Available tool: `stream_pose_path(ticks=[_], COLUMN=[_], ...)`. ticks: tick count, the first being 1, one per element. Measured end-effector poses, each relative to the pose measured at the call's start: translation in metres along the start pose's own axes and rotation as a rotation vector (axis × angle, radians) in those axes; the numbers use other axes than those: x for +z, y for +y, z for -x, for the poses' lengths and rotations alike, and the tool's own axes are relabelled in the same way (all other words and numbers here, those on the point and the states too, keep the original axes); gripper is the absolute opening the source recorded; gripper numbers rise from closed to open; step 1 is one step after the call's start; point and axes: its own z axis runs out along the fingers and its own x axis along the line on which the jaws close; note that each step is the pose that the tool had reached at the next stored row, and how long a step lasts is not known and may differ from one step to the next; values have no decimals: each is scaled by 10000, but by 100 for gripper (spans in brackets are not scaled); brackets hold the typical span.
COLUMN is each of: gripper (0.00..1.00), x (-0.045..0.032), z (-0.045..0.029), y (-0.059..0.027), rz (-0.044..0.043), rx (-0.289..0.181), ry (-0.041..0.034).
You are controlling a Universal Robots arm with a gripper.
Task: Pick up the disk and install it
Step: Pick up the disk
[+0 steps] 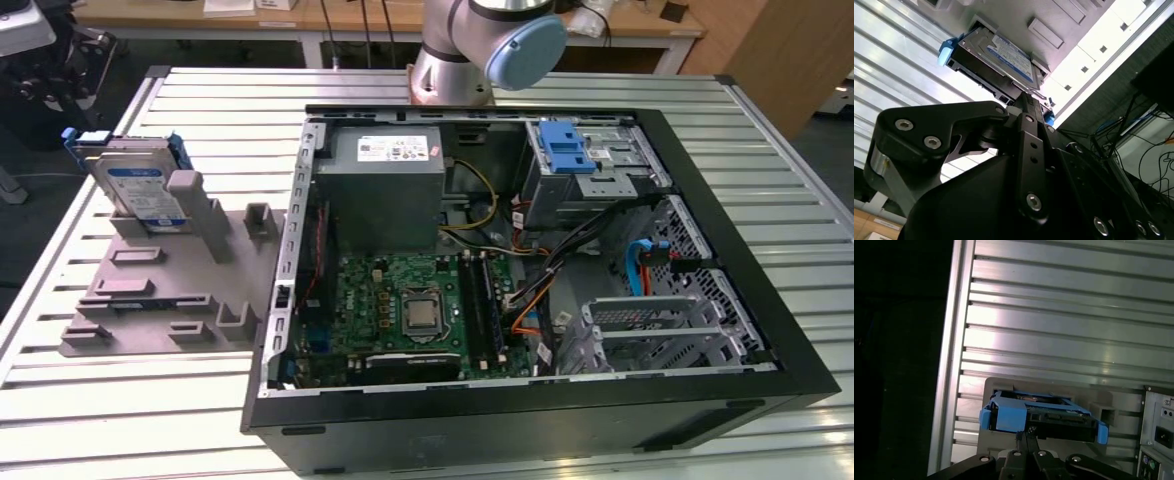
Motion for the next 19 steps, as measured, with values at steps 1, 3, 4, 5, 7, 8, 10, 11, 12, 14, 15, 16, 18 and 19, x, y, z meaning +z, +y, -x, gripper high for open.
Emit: stream_pose_path(ticks=[1, 3, 4, 5, 7, 8, 10, 11, 12, 14, 15, 16, 18, 19], gripper=[11, 11, 11, 11, 11, 11, 11, 11, 11, 11, 11, 11, 11, 11], x=[0, 0, 0, 0, 0, 0, 0, 0, 0, 0, 0, 0, 0, 0], z=[0, 0, 0, 0, 0, 0, 0, 0, 0, 0, 0, 0, 0, 0], y=[0, 0, 0, 0, 0, 0, 0, 0, 0, 0, 0, 0, 0, 0], rz=[0, 1, 1, 1, 1, 2, 2, 2, 3, 3, 3, 3, 4, 4], rx=[-17, -51, -67, -83, -116, -131, -163, -180, -196, -230, -246, -261, -293, -310], ry=[1, 1, 1, 2, 2, 2, 3, 3, 3, 4, 4, 4, 5, 5])
